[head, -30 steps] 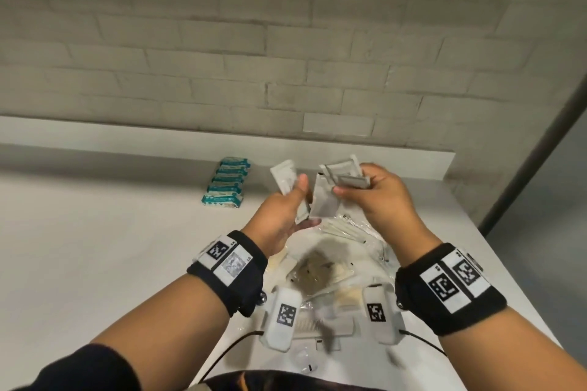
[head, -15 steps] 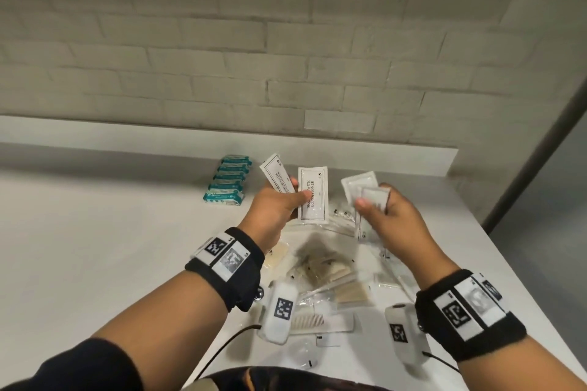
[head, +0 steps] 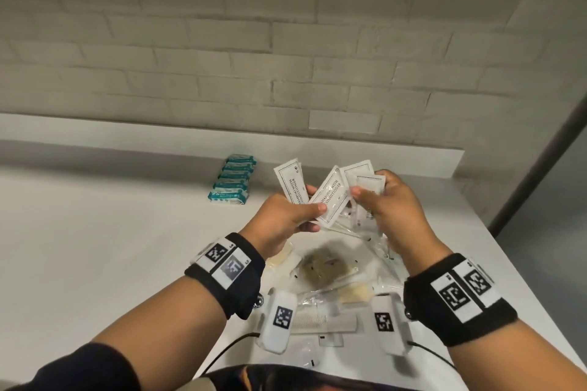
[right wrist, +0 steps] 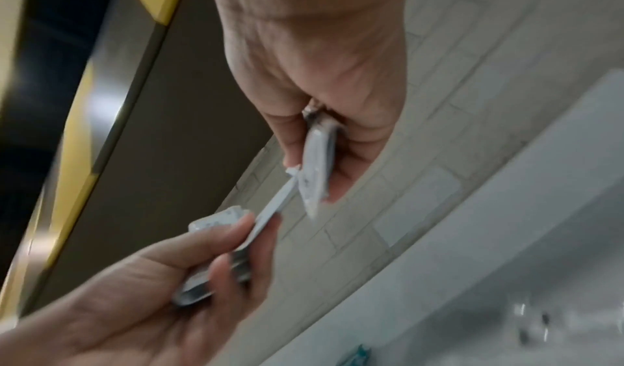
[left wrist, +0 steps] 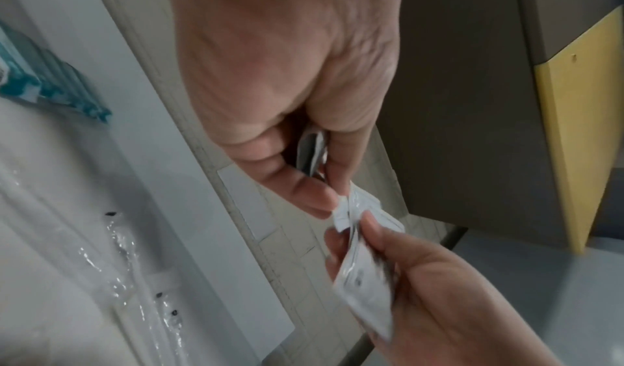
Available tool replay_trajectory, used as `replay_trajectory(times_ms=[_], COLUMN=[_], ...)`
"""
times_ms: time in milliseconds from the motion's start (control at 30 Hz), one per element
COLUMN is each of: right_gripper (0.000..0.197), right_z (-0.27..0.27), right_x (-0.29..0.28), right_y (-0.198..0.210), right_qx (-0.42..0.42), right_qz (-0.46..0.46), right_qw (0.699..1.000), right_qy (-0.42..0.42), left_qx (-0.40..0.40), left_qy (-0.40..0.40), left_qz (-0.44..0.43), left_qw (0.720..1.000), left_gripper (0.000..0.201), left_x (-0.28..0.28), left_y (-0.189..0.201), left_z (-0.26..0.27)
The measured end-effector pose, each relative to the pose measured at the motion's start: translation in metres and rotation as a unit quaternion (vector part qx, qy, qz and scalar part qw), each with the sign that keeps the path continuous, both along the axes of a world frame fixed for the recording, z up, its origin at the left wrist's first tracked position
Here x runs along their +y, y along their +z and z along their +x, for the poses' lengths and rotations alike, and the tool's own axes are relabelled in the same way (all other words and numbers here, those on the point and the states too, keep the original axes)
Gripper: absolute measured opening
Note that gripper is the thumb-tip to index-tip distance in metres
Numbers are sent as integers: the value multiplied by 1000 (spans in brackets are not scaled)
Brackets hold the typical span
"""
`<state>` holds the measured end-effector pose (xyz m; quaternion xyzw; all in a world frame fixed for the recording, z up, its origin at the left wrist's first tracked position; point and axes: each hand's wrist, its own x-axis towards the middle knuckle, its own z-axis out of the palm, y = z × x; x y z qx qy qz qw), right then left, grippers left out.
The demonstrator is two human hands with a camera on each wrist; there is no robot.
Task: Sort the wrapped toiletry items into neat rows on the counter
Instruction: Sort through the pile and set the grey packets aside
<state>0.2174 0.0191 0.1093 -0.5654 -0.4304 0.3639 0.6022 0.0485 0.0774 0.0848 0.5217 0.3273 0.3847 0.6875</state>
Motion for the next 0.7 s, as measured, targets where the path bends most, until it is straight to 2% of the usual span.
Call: replay_trajectory(times_ms=[67, 133, 200, 233, 267, 300, 467, 600, 700], right_gripper=[7, 9, 16, 19, 23, 28, 53, 31, 29], right_z=[13, 19, 11, 4, -3, -7, 0, 13, 15], right_x=[0, 0, -2, -3, -4, -3, -3, -5, -3], right_y=[9, 25, 41, 45, 45, 43, 23, 22, 31], right_qx=[-167, -326, -487, -542, -569, -567, -437, -353, -304], right_qz=[-6, -5, -58, -93, -120, -138, -195, -179, -99], right_qw=[986, 943, 852, 807, 781, 780, 865, 910, 941], right_qy=[-5, 67, 182, 215, 227, 227, 151, 126, 114], left_qx=[62, 113, 120, 113, 105, 94, -10, 3, 79], left_qy=[-13, -64, -108, -124, -135, -142, -153, -144, -181], left_qz=[13, 31, 36, 35, 34, 28, -97, -125, -85], left_qw=[998, 991, 986, 985, 985, 985, 983, 982, 977], left_gripper=[21, 20, 21, 23, 24, 24, 36, 34, 32], left_x=[5, 9, 8, 7, 6, 5, 9, 11, 8], left_y=[2, 7, 10, 12, 13, 13, 5, 2, 7], left_z=[-7, -12, -12, -11, -9, -8, -17, -24, -25])
